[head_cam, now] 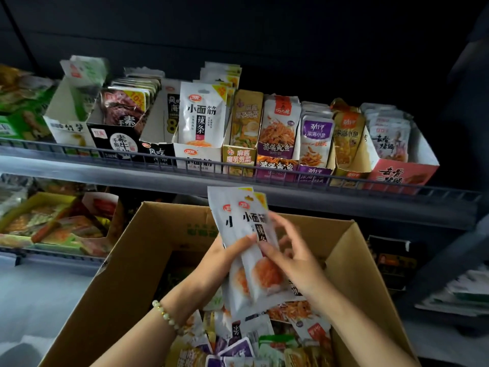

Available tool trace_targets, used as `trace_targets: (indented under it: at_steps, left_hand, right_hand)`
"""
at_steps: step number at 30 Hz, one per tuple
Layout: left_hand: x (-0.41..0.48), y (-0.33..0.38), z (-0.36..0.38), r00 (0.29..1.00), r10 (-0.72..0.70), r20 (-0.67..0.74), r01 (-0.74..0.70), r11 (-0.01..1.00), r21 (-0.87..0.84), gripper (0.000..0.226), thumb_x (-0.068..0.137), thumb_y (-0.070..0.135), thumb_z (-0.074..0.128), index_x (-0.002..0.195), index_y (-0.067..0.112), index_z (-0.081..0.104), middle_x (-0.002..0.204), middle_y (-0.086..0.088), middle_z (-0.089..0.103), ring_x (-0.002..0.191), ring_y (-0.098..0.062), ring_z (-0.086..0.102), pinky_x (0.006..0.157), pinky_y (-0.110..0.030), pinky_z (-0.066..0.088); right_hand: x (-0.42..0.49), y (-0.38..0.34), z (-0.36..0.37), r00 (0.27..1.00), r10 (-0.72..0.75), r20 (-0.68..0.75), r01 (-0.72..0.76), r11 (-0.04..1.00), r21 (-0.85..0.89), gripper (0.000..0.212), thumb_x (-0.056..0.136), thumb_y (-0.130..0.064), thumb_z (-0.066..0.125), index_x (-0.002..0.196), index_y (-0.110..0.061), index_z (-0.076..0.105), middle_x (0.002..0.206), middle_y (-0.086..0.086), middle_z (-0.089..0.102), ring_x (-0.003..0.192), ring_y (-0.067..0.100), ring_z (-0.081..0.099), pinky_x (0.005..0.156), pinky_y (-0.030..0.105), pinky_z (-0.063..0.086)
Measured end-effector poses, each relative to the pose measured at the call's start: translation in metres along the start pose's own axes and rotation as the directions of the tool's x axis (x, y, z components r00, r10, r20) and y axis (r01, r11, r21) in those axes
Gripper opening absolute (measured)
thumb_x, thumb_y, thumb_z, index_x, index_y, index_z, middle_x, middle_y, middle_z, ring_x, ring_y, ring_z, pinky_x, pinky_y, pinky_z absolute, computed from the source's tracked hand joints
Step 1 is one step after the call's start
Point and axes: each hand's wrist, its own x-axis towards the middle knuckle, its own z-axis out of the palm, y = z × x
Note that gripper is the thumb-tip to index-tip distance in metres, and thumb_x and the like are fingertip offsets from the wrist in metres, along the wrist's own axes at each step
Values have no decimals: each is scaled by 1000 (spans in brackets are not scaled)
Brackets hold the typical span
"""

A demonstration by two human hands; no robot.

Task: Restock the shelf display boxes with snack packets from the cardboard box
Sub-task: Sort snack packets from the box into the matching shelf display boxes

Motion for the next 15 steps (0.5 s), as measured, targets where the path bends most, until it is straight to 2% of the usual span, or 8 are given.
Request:
trace_targets:
  at_steps: [2,4,6,7,8,10,13,15]
  left_hand:
    - [1,-1,1,1000,11,-21,-12,1000,-28,47,80,30,60,125,17,53,106,-8,73,92,-24,72,71,-31,59]
    - [1,-1,6,997,35,-61,-33,998,45,49,79,46,62,123,26,53,112,-8,71,100,-25,69,80,-36,59]
    - [1,1,7,989,114,-93,-92,974,208,52,69,74,61,113,46,54,121,-10,61,111,-27,62,90,-43,55]
    - [0,3,6,984,146,-99,-116,958,262,51,64,81,59,106,54,53,124,-9,56,114,-27,59,92,-44,54]
    - [-1,5,5,982,162,-93,-132,955,267,49,64,79,59,106,54,51,125,-9,54,114,-26,60,91,-44,55]
    - [-4,6,3,984,172,-39,-158,959,236,48,75,58,59,116,38,46,122,-8,59,105,-22,67,83,-40,58]
    - [-10,12,5,977,208,54,-213,901,377,48,81,46,59,120,28,39,116,-1,65,95,-15,71,69,-32,60]
    - [-9,19,5,964,248,94,-264,870,416,54,82,43,61,127,29,34,116,2,64,98,-11,69,74,-31,60]
  right_hand:
    - [1,3,-1,996,92,1,-90,975,203,70,67,-38,73,131,-39,43,123,-10,59,102,6,64,77,21,55]
    - [-1,6,0,978,190,84,-207,907,367,61,68,-32,72,125,-24,53,113,0,70,101,19,68,85,34,56]
    - [-4,8,4,976,195,101,-218,913,346,52,69,-33,71,118,-17,60,108,3,73,101,20,69,89,36,54]
    - [-4,7,5,980,184,72,-198,925,326,52,68,-35,72,115,-17,62,106,2,73,99,19,69,88,36,55]
    - [-4,4,6,985,172,34,-174,931,320,54,65,-37,74,114,-16,62,104,2,74,98,20,70,86,36,56]
    - [-1,-2,5,993,110,-42,-89,936,340,54,66,-37,74,114,-16,62,103,2,74,96,21,70,80,34,57]
    - [9,-18,0,984,25,-176,42,929,369,39,73,-31,67,111,-21,63,103,-3,74,97,16,70,76,25,56]
    - [17,-29,1,985,7,-175,58,930,363,38,77,-31,64,115,-24,60,109,-5,72,102,13,68,83,27,55]
